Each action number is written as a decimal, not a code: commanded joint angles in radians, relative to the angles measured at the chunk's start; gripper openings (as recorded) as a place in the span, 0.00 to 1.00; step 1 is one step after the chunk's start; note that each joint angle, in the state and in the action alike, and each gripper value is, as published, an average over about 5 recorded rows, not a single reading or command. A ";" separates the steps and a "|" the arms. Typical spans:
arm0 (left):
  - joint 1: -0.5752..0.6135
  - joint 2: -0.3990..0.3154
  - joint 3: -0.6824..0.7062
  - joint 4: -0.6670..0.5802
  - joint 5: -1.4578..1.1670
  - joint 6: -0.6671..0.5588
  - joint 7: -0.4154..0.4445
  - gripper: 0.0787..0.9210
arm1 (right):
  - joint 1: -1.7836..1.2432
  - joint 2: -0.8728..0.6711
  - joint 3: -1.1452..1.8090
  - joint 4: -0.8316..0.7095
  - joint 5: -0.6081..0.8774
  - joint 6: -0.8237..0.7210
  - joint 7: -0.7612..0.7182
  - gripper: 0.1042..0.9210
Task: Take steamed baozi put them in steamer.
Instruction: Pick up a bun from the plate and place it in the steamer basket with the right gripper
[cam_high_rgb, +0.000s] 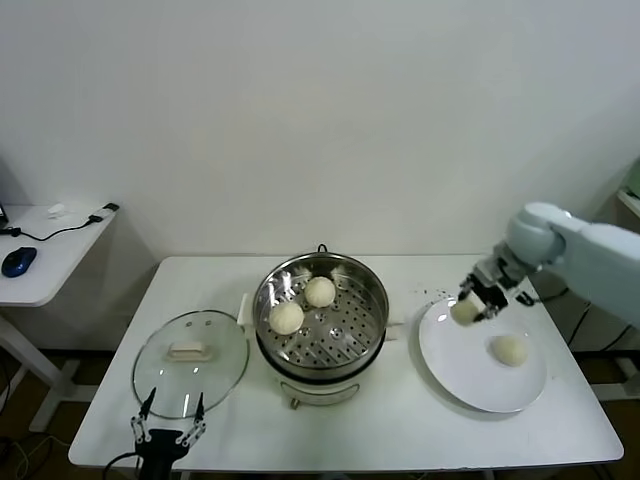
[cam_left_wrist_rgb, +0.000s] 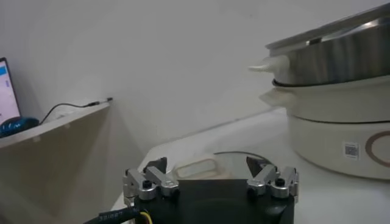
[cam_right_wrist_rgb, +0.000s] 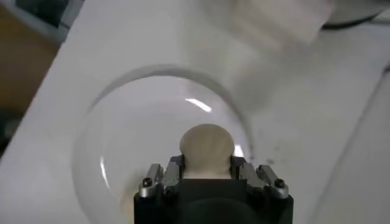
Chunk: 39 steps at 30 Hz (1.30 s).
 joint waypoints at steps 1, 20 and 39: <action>0.000 -0.005 0.002 -0.005 0.011 0.005 0.001 0.88 | 0.401 0.232 -0.152 0.024 0.003 0.279 -0.066 0.51; 0.005 -0.002 0.004 -0.010 0.025 0.010 0.004 0.88 | 0.087 0.608 -0.033 0.022 -0.103 0.332 -0.048 0.52; 0.006 0.004 0.002 0.005 0.020 0.008 0.003 0.88 | -0.055 0.633 -0.075 0.065 -0.102 0.311 -0.070 0.54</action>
